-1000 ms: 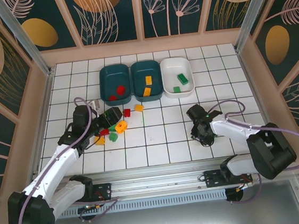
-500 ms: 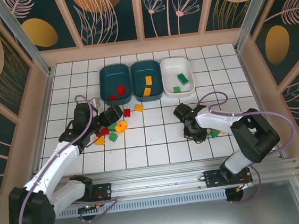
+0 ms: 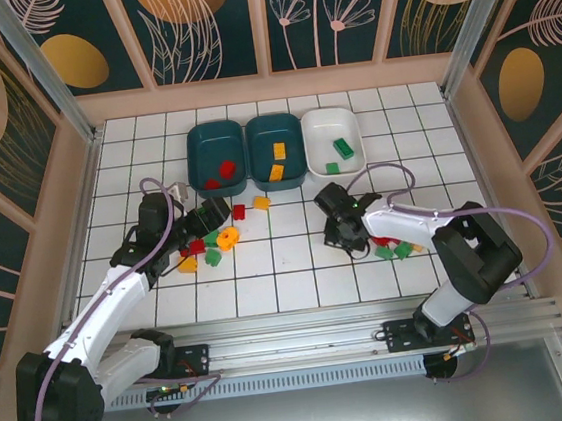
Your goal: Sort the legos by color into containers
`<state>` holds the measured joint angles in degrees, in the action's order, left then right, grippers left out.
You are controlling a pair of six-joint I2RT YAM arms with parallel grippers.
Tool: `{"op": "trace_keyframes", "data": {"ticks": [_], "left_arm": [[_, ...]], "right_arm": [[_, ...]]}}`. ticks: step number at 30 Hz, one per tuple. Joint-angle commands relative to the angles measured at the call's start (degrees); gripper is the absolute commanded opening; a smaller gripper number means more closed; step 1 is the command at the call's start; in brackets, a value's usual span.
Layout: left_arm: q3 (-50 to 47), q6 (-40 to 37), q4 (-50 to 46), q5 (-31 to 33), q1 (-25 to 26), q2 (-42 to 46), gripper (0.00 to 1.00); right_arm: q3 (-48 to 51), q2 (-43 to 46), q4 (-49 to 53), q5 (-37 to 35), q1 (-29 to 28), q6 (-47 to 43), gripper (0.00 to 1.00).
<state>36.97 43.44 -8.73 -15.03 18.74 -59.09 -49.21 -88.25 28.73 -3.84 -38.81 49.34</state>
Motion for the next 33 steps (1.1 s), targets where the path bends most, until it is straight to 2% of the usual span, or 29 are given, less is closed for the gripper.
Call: {"op": "trace_keyframes", "data": {"ticks": [1, 3, 4, 8, 12, 15, 20, 29, 33], "left_arm": [[1.42, 0.91, 1.13, -0.74, -0.02, 0.47, 0.99], [0.97, 1.41, 2.14, -1.27, 0.06, 0.54, 0.99], [0.61, 1.74, 3.21, -1.91, 0.16, 0.41, 0.98], [1.14, 2.04, 4.94, -5.30, 0.07, -1.55, 0.99], [1.88, 1.47, 5.96, -6.46, 0.09, -3.34, 0.98], [1.16, 2.19, 7.50, -7.16, 0.09, -3.93, 0.99], [-0.75, 3.67, 9.36, -7.53, 0.09, -3.75, 0.99], [-1.64, 4.06, 8.78, -7.12, 0.15, -2.37, 0.99], [-1.30, 4.19, 8.80, -7.12, 0.12, -2.43, 0.99]], "right_arm": [[-2.81, 2.09, 0.78, -2.58, -0.06, -1.74, 0.35], [-1.25, 4.90, 4.34, -4.94, 0.99, -0.89, 0.57], [0.26, 6.74, 5.60, -5.33, 2.09, -0.65, 0.63], [5.90, 14.73, 9.27, -6.36, 6.67, -0.85, 0.73], [10.27, 22.23, 10.39, -3.92, 12.35, -2.24, 0.74], [12.58, 24.45, 9.37, -0.74, 15.13, -3.85, 0.75], [14.56, 22.14, 6.78, 2.72, 15.96, -6.62, 0.75], [13.91, 18.16, 7.13, 0.70, 16.54, -6.73, 0.72], [13.11, 19.60, 8.60, -0.68, 16.55, -6.21, 0.72]]}}
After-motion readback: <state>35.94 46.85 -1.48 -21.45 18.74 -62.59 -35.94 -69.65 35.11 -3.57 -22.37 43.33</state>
